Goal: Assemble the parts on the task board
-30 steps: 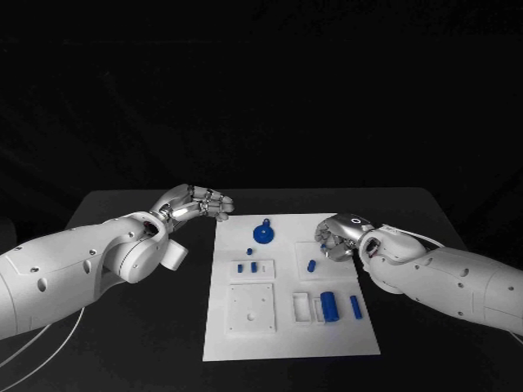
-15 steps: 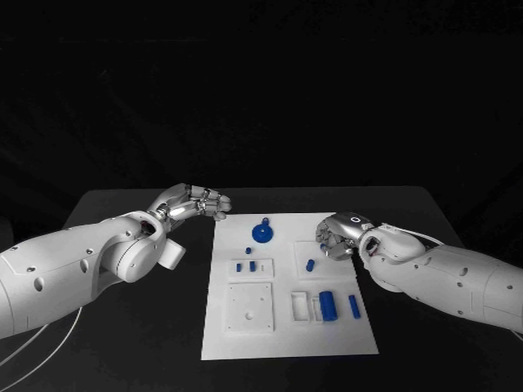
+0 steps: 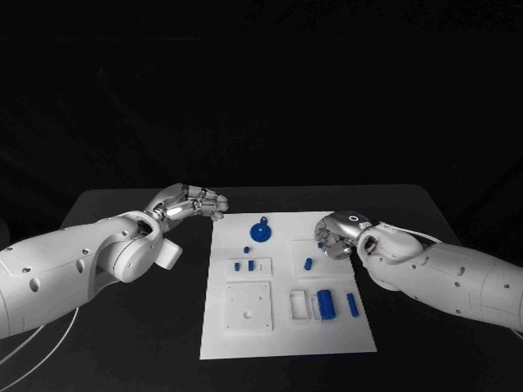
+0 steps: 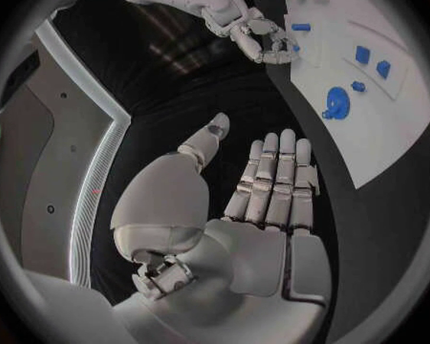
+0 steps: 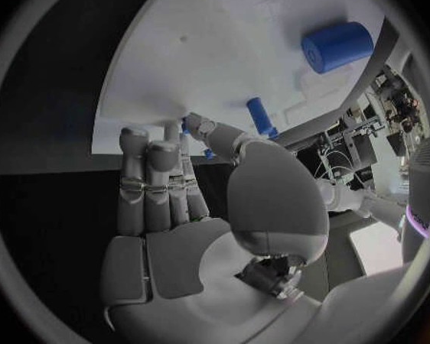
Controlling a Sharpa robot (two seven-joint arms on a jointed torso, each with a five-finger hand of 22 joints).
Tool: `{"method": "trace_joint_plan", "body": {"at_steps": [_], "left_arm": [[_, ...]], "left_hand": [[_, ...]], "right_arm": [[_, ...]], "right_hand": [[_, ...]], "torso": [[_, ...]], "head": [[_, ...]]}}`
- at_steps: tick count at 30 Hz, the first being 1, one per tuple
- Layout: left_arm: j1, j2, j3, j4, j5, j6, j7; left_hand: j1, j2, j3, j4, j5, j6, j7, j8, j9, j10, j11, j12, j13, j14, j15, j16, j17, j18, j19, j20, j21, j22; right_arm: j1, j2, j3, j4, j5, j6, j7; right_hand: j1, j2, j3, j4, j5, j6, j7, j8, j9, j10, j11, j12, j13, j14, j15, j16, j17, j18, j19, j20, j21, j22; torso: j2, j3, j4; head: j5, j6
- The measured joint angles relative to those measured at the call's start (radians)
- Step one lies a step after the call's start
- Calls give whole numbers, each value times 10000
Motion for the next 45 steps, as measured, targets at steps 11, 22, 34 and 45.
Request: {"method": "trace_joint_plan", "body": {"at_steps": [11, 22, 34, 45], "left_arm": [[0, -4, 0, -11, 8, 11, -31], [0, -3, -1, -14, 12, 17, -58], [0, -6, -1, -19, 16, 35, -97], [1, -11, -1, -93, 17, 35, -111]], "left_hand": [[0, 0, 0, 0, 0, -36, 36, -1, -13, -37, 37, 0, -30, 36, 35, -1, 30, 149, 0, 0, -39, 21], [0, 0, 0, 0, 0, -36, 36, -2, -12, -37, 37, 0, -49, 36, 35, -1, 54, 148, 0, 0, -39, 31], [0, 0, 0, 0, 0, -36, 36, -7, -22, -37, 36, 0, -57, 36, 34, -1, 63, 146, 0, 0, -39, 40], [0, 0, 0, 0, 0, -36, 36, -7, -21, -37, 36, 0, -66, 64, 62, -40, 73, 140, 0, 0, -38, 40]], "right_arm": [[-27, -14, 15, 121, -137, 18, -79], [-49, -2, 24, 122, -272, 16, -161], [-60, 41, 20, 154, -702, 6, -436], [-97, -122, 4, 384, -710, -181, -570]], "right_hand": [[0, 0, -99, 100, 0, 277, -130, 125, 136, 279, -132, 198, 429, 10, -47, 152, -22, -8, -22, 24, 226, 0], [-58, 183, -68, 236, 0, 669, -272, 262, 360, 602, -253, 443, 1009, -29, -185, 310, -64, -52, -74, 71, 466, 0], [16, 255, 185, 259, -2, 826, -348, 351, 570, 674, -324, 561, 1422, -63, -290, 457, -42, -36, -76, 73, 657, 0], [30, 268, 264, 232, -11, 877, -400, 397, 625, 709, -359, 588, 1596, -31, -321, 538, -32, -35, -105, 32, 740, 0]], "torso": [[5, -2, 8], [12, -2, 6], [12, 0, -2], [7, -6, 5]], "head": [[-4, -3], [19, -10], [-2, -27], [-9, -24]]}}
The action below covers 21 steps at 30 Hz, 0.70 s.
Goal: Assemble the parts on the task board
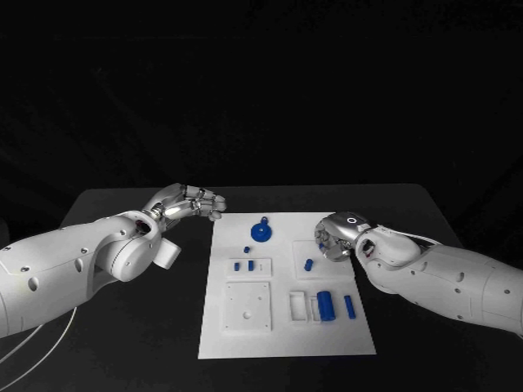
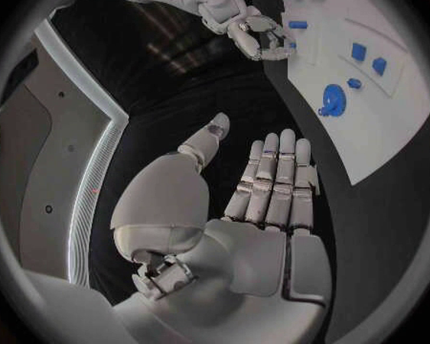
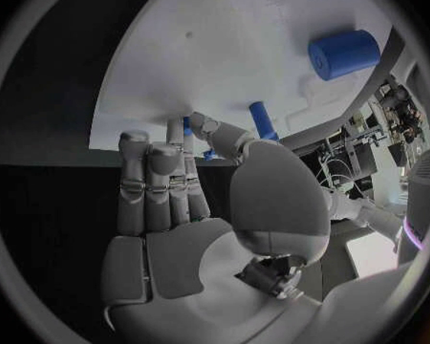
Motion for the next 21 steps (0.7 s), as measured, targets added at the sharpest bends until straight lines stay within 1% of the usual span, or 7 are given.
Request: {"method": "trace_joint_plan", "body": {"at_steps": [1, 5, 6, 11, 16, 19, 21], "left_arm": [[0, -2, 0, -7, 0, 0, 0], [0, -13, 0, -52, 1, -1, -2], [0, -13, 0, -63, 1, -1, -2], [1, -23, 0, -106, 2, -3, -2], [1, -24, 0, -120, 2, -3, -2], [0, -24, 0, -137, 2, -3, -2], [0, -24, 0, -152, 3, -3, -2]], "left_hand": [[0, 0, 0, 0, 0, 0, 0, 0, 0, 0, 0, 0, 0, 7, 7, 0, 0, -6, 0, 0, 0, 5], [0, 0, 0, 0, 0, 0, 0, 0, 0, 0, 0, 0, -10, 7, 7, 0, 0, -12, 0, 0, 0, 10], [0, 0, 0, 0, 0, 0, 0, 0, 1, 0, 0, 0, -10, 7, 7, 0, 0, -12, 0, 0, 0, 9], [0, 0, 0, 0, 0, 0, 0, 0, -10, 0, 0, 0, -14, 7, 7, 0, 10, -18, 0, 0, 0, 9], [0, 0, 0, 0, 0, 0, 0, 0, -10, 0, 0, 0, -18, 7, 7, 0, 9, -22, 0, 0, 0, 9], [0, 0, 0, 0, 0, 0, 0, 0, -10, 0, 0, 0, -18, 8, 7, 0, 15, -64, 20, 20, 0, 20], [0, 0, 0, 0, 0, 0, 0, 0, -10, 0, -1, 0, -18, 8, 7, 0, 19, -64, 36, 35, 0, 25]], "right_arm": [[-1, -30, 5, 38, 26, -15, 0], [4, -167, 121, 220, 172, -69, 17], [17, -181, 133, 243, 196, -82, 23], [141, -194, 172, 278, 275, -258, 51], [136, -273, 189, 384, 368, -402, 105], [132, -455, 269, 665, 501, -467, 179], [135, -644, 302, 993, 624, -494, 243]], "right_hand": [[0, 0, 0, 0, 0, 0, 0, 0, 1, 0, 0, 0, 9, 0, 0, 0, 0, -1, 2, -2, 0, 0], [0, -1, 0, 0, 0, 3, -5, 0, 63, 0, 0, 1, 35, -33, -33, 0, -1, 0, 15, -16, 0, 0], [0, -1, 0, 0, 0, 3, -6, 0, 63, 0, 0, 1, 35, -33, -33, 0, -1, 1, 15, -16, 0, 0], [-1, -2, 18, -19, -2, -4, -13, -1, 76, 0, 0, 0, 49, -33, -33, 0, -1, 0, 15, -16, -1, 0], [-1, -2, 27, -28, -30, -5, -13, -1, 77, 0, 0, 0, 71, -33, -33, 0, -2, 1, 15, -15, 5, 0], [-1, -3, 56, 1, -30, -6, -13, -2, 77, 0, 0, 0, 85, -33, -33, 0, -2, 2, 15, -15, 36, 0], [-2, -3, 56, 2, -30, -7, -13, -3, 78, 0, 0, 0, 86, -33, -33, 0, -3, 2, 15, -14, 36, 0]], "torso": [[-2, -2, 2], [-8, -2, 1], [-10, -4, 1], [-11, -10, -4], [-10, -9, -6], [-9, -5, -1], [-7, -3, -1]], "head": [[0, 1], [14, 2], [15, 2], [18, 35], [25, 64], [46, 86], [79, 101]]}}
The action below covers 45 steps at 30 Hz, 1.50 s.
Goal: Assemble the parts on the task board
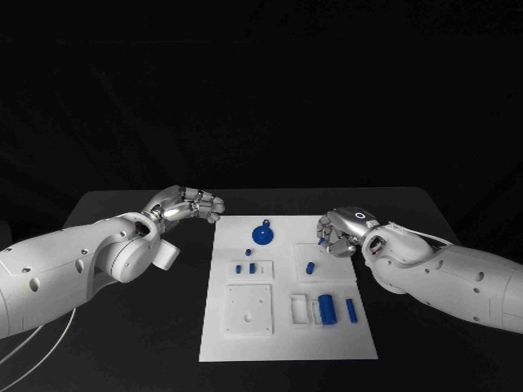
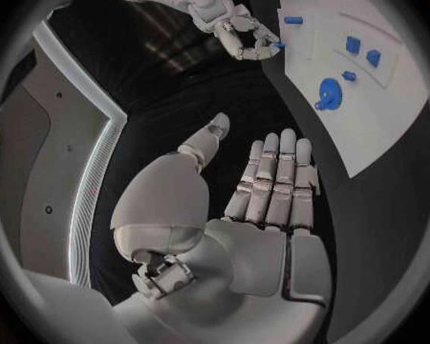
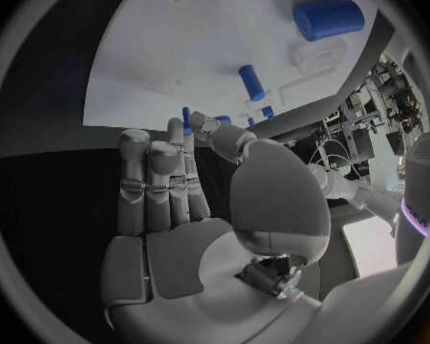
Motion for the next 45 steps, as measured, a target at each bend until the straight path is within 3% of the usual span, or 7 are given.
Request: {"method": "trace_joint_plan", "body": {"at_steps": [5, 13, 20, 26, 30, 37, 45], "left_arm": [[0, 4, 0, -60, 1, -1, 0], [0, 71, -1, -138, 1, -13, 5], [0, 135, -1, -115, 1, -11, 8], [0, 244, -1, -112, 0, -7, 6], [0, 270, -1, -97, 0, -7, 2], [2, 271, 0, 4, 0, -4, -9], [2, 290, 1, 11, 0, -4, -14]], "left_hand": [[0, 0, 0, 0, 0, 0, 0, 0, 1, 0, 0, 0, -9, 0, 0, 0, -1, 0, 0, 0, 0, 0], [-40, 40, 0, 0, 0, 0, 0, 0, -8, 0, 0, 0, -18, 0, 0, -39, 13, -1, 0, 0, 0, -1], [-40, 40, 0, 0, 0, 0, 0, 0, -7, 0, 0, 0, -24, 0, 0, -39, 22, -2, 0, 0, -38, 8], [-40, 40, 0, 0, 0, 0, 0, 42, -7, 0, 0, 50, -40, 94, -19, -39, 65, -7, 37, -37, -38, 33], [-40, 40, 0, 0, 0, 0, 0, 42, -7, 0, 0, 50, -40, 93, -19, -39, 74, -7, 37, -37, -38, 33], [-40, 40, 0, 0, 0, 0, 0, 41, -15, 0, 0, 50, -50, 93, -19, -39, 74, -8, 37, -37, -38, 42], [-79, 79, 0, 0, 0, 0, 0, 41, -15, 0, 0, 50, -50, 93, -19, -39, 83, -9, 37, -37, -38, 41]], "right_arm": [[4, -187, 171, 727, 285, -59, 133], [-2, -31, 165, 1650, 457, -122, 222], [-2, 464, 161, 1982, 230, -27, 108], [-1, 987, 5, 2080, -138, 217, -77], [-26, 1188, -245, 2113, -429, 362, -209], [-182, 1305, -466, 2123, -910, 593, -448], [-529, 1426, -506, 2191, -1213, 693, -600]], "right_hand": [[0, -1, 0, 0, 0, -2, 1, -7, 12, 0, 0, 0, 19, 0, 0, 0, 0, 0, -1, 1, 0, 0], [-1, -1, -1, 0, -1, -8, 6, -25, 54, 0, 0, 0, 45, 1, 1, 0, -1, 1, -2, 4, 0, 0], [-1, -1, -1, 0, -1, -16, 12, -8, 50, 0, 0, 0, 63, 16, 16, 0, -2, 2, -5, 7, -1, 0], [-1, -2, -2, 0, -1, -17, 23, 6, 45, 0, 0, 0, 82, 17, 17, 0, -2, 2, -16, 18, 39, 0], [-1, -2, -2, 0, -1, -4, 39, 6, 46, -1, 0, -1, 94, 18, 18, 34, -2, 3, -17, 18, 40, 0], [-2, -2, -3, -1, -2, -7, 42, 5, 64, -1, 0, -1, 112, 19, 20, 34, -3, 4, -17, 19, 39, 0], [-2, -2, -4, -2, -9, -9, 43, 4, 76, -1, 0, -1, 136, 21, 22, 34, -4, 5, -18, 21, 39, 0]], "torso": [[0, 5, -7], [7, 17, -12], [15, 6, 3], [15, -13, 6], [17, -17, 12], [18, -12, 3], [20, 5, -12]], "head": [[82, 68], [313, 185], [555, 92], [662, 33], [717, -14], [801, -131], [893, -276]]}}
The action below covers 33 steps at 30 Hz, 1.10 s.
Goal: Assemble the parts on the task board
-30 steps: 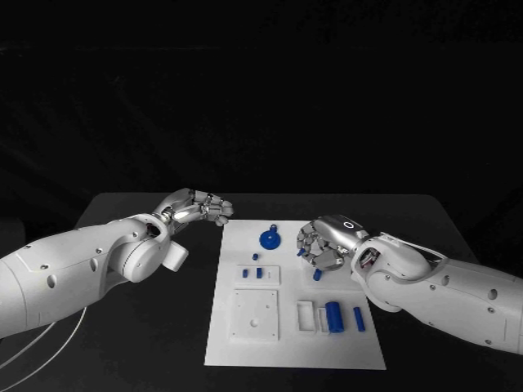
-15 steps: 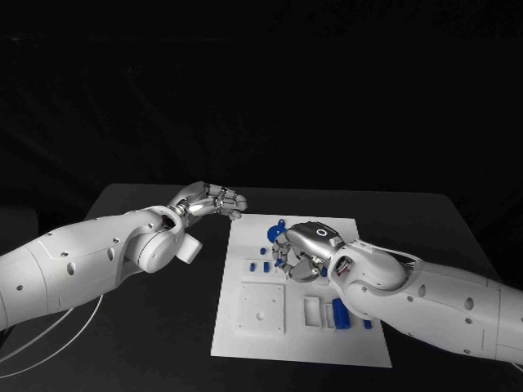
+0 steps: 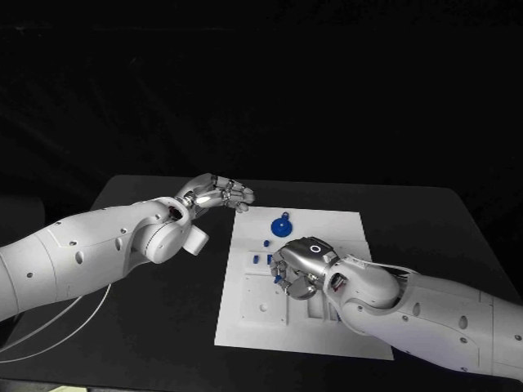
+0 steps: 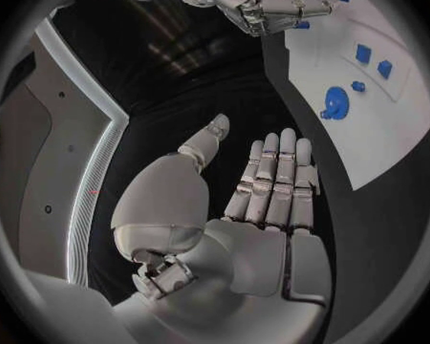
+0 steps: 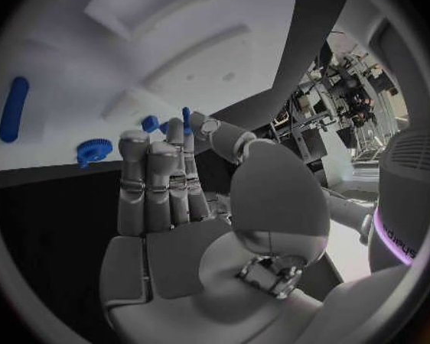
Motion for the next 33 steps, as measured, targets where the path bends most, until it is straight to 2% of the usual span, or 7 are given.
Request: {"method": "trace_joint_plan", "body": {"at_steps": [15, 33], "left_arm": [[0, -3, -2, 21, 0, 13, -24], [2, -33, -2, 63, 0, 22, -52]], "left_hand": [[0, 0, 0, 0, 0, 0, 0, 0, -10, 0, 0, 0, -24, 0, 0, -39, 11, 0, 35, 35, 0, 19], [-40, 40, 0, 0, 0, 0, 0, -1, -9, 0, 0, 0, -33, 0, 0, -77, 29, -1, 35, 35, 0, 27]], "right_arm": [[-316, 145, -32, -114, -311, 108, -153], [-321, 124, -30, -171, -422, 386, -217]], "right_hand": [[0, 0, -4, -3, 0, 25, -30, -26, 18, -1, -1, -1, 30, -25, -24, 0, 0, 4, 41, -40, 37, 0], [0, -1, -15, -14, -1, 6, -42, -1, 55, -2, -2, -1, 74, -23, -21, 44, -2, 4, 39, -37, 39, 0]], "torso": [[-2, -14, 5], [-9, -31, 8]], "head": [[108, -205], [119, -344]]}}
